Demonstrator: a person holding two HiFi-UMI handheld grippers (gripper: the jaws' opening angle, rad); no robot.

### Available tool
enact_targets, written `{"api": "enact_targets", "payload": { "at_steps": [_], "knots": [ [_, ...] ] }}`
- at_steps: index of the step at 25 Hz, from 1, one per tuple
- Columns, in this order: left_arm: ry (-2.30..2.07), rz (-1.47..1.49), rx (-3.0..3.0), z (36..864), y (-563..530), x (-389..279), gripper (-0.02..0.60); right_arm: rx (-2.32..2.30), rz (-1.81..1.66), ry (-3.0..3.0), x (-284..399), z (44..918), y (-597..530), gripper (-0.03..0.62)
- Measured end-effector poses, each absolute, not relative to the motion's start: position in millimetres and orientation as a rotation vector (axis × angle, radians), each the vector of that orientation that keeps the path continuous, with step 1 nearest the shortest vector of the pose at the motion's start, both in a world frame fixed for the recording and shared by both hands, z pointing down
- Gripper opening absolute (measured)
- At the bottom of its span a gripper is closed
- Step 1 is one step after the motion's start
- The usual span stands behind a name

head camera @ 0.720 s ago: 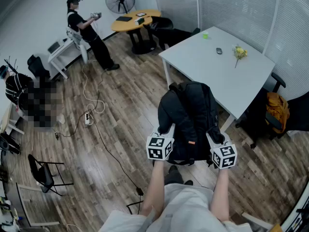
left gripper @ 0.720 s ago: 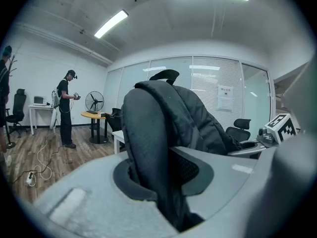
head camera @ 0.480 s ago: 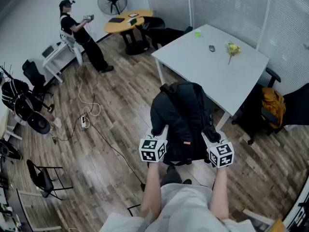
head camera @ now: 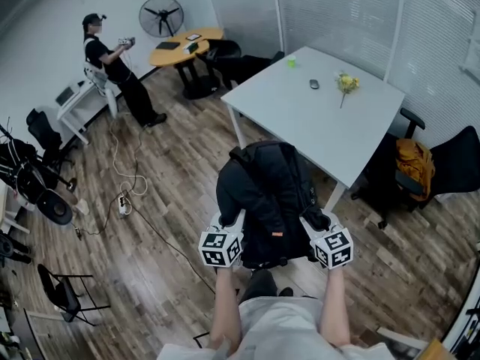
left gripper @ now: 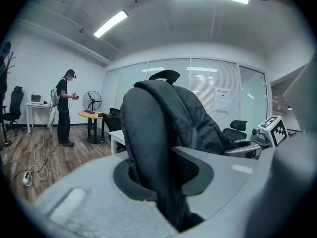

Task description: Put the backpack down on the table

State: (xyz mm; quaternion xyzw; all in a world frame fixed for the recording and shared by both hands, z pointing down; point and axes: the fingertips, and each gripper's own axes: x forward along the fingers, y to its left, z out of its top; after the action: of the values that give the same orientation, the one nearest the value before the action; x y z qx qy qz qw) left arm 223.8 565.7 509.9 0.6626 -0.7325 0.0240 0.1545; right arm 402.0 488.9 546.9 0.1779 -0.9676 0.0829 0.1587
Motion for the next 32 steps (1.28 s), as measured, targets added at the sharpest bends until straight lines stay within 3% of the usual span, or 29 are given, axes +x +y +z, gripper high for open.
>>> {"api": "enact_targets", "payload": {
  "at_steps": [10,32],
  "knots": [
    [-1.985,0.075,1.958,525.1,516.3,194.9,0.075,0.511,0.227,-2.739,377.3,558.5,441.8,0.135],
    [-1.858,0.092,2.07,516.6,333.0,30.7,0.077,0.611,0.182,-2.711,220.7,545.4,278.2,0.136]
  ]
}}
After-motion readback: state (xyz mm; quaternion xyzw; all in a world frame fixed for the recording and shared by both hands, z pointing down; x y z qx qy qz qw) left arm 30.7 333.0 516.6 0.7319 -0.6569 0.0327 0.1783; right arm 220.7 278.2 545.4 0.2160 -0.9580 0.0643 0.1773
